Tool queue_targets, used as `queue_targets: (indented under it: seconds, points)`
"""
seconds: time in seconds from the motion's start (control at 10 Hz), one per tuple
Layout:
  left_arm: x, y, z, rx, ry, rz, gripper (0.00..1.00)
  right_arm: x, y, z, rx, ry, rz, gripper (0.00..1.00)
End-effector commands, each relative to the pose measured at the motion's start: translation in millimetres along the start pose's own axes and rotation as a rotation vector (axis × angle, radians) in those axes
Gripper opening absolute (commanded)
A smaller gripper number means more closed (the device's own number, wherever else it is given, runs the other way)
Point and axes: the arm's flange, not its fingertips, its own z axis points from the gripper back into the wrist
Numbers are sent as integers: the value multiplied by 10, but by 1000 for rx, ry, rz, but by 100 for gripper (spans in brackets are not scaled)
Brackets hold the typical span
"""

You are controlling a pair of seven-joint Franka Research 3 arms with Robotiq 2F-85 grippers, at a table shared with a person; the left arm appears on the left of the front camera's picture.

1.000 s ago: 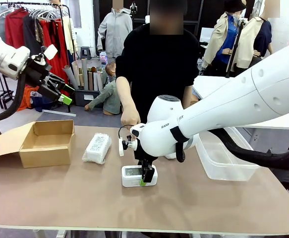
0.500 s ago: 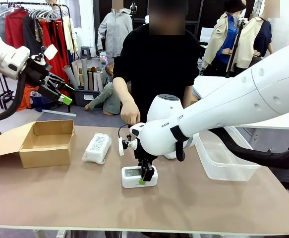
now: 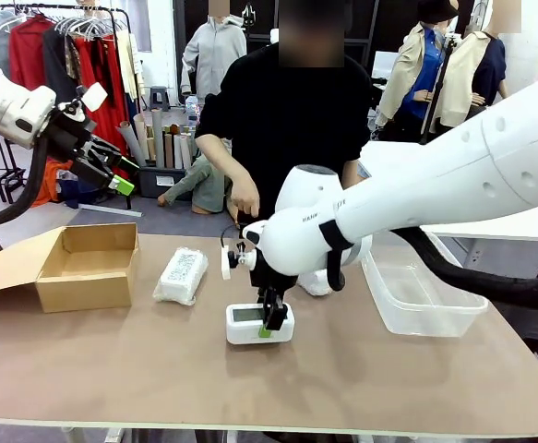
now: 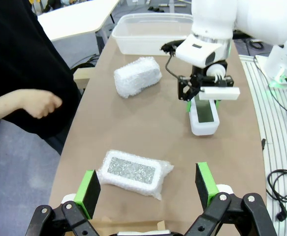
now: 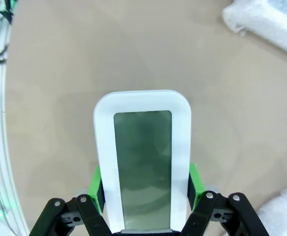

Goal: Separate and place wrapped and unwrapped clocks.
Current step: Pick up the Digital clock indicated by the person.

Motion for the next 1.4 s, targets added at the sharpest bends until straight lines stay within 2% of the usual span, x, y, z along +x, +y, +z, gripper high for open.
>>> queue_targets:
  seconds: [0.0, 0.4, 1.0, 1.3]
  points:
    - [7, -2, 20, 2, -1, -1, 100, 83, -110, 526, 16, -5, -68, 0]
    - [7, -2, 20, 2, -1, -1, 100, 258, -333, 1423, 51, 50, -82, 0]
    - [7, -2, 20, 2, -1, -1, 100, 497, -553, 2786, -209, 20, -168, 0]
    - [7, -2, 20, 2, -1, -1, 100, 517, -616, 3159, -304, 22, -210, 0]
